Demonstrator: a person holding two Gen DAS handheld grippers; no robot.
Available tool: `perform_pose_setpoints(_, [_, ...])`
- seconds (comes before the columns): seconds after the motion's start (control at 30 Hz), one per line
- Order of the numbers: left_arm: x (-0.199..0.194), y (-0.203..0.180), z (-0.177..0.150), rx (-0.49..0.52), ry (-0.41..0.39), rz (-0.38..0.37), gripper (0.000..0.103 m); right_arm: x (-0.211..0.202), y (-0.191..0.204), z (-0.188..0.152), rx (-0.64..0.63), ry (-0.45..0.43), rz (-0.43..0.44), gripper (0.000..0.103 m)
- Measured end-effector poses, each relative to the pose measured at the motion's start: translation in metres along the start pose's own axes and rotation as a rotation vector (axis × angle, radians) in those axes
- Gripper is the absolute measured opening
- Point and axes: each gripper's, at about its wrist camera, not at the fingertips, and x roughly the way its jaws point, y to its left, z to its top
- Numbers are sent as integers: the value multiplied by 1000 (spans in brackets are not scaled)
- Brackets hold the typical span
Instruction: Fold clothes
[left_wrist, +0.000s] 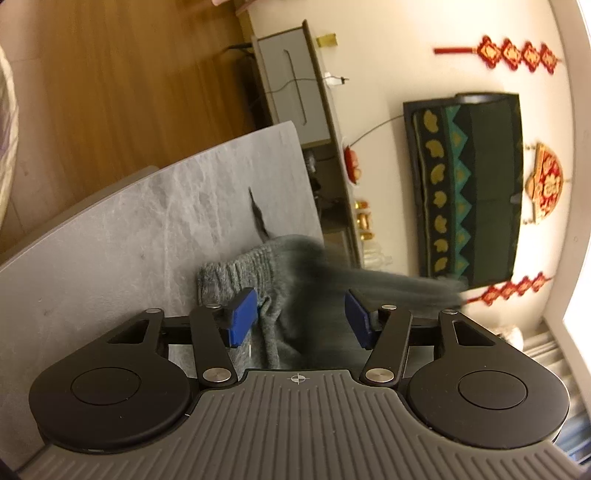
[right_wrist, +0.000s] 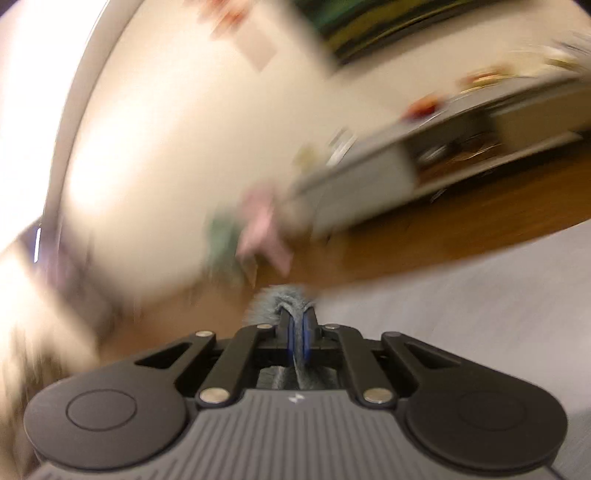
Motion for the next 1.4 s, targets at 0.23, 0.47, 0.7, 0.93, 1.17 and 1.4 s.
perform_pose_setpoints(0.23, [3,-14,-6,16,11,-10,53,30,11,-39,-126,206,35,5])
perform_pose_setpoints(0.47, [25,-47,-13,-5,69,-141,56,20,-6,-26,47,93,104,5])
perform_pose_setpoints(0.7, [96,-37,3,-128,68,-73,55,68,-58,-12,-13,224,-125,16])
perform_pose_setpoints(0.93, [118,-43,5,-92,77,-17,55,109,-69,-1,-214,381,-145,84])
perform_pose_setpoints(1.17, [115,-39,3,-95,70,14,50,158,-67,-32,-447,549,-241,51])
perform_pose_setpoints(1.4, [110,-45,5,-46,54,163,27,155,-62,12,-449,374,-261,1])
